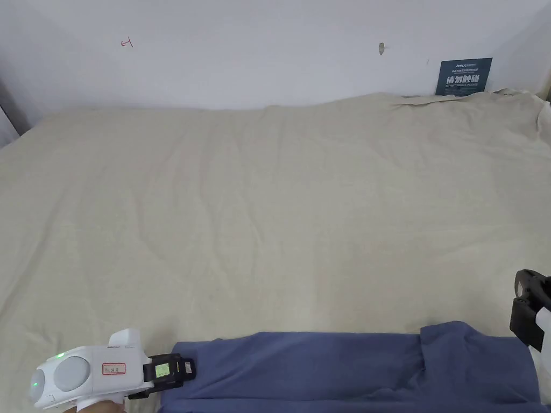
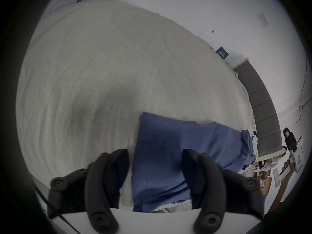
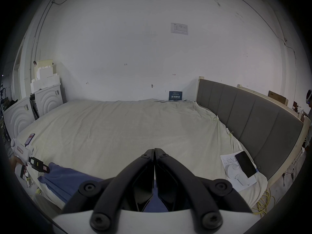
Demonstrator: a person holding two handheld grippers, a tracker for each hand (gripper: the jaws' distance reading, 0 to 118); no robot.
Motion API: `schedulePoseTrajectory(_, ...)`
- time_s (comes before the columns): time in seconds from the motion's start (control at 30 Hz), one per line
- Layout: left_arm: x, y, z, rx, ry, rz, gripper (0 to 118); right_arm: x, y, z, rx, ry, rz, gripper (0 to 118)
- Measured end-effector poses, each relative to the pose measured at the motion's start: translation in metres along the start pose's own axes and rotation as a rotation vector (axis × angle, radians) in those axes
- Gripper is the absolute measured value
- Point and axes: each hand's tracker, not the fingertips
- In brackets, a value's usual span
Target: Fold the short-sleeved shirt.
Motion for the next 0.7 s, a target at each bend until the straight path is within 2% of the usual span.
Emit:
schedulePoseTrajectory(0.1, 0.003, -0.003, 0.0, 0.002, -0.03, 0.001, 40, 0.001, -0.001, -0.001, -0.011, 0.002, -0.004, 0)
schedulePoseTrajectory(0.2, 0.007, -0.006, -0.009, -0.009, -0.041, -0.001, 35, 0.0, 0.0, 0.0, -0.016, 0.002, -0.008, 0)
schedulePoseTrajectory(0.3, 0.01, -0.009, -0.014, -0.016, -0.056, 0.004, 13, 0.001, -0.001, 0.001, -0.017, 0.004, -0.012, 0)
schedulePoseTrajectory(0.43, 0.02, -0.008, -0.011, -0.01, -0.015, -0.07, 4, 0.003, -0.002, 0.001, -0.021, 0.005, -0.01, 0)
schedulePoseTrajectory(0.57, 0.032, -0.005, 0.006, 0.02, 0.029, -0.135, 1, 0.005, -0.002, 0.001, -0.023, 0.008, -0.016, 0)
schedulePoseTrajectory(0.7, 0.028, 0.006, 0.032, 0.052, 0.047, -0.117, 0, 0.007, -0.001, 0.001, -0.022, 0.009, -0.015, 0)
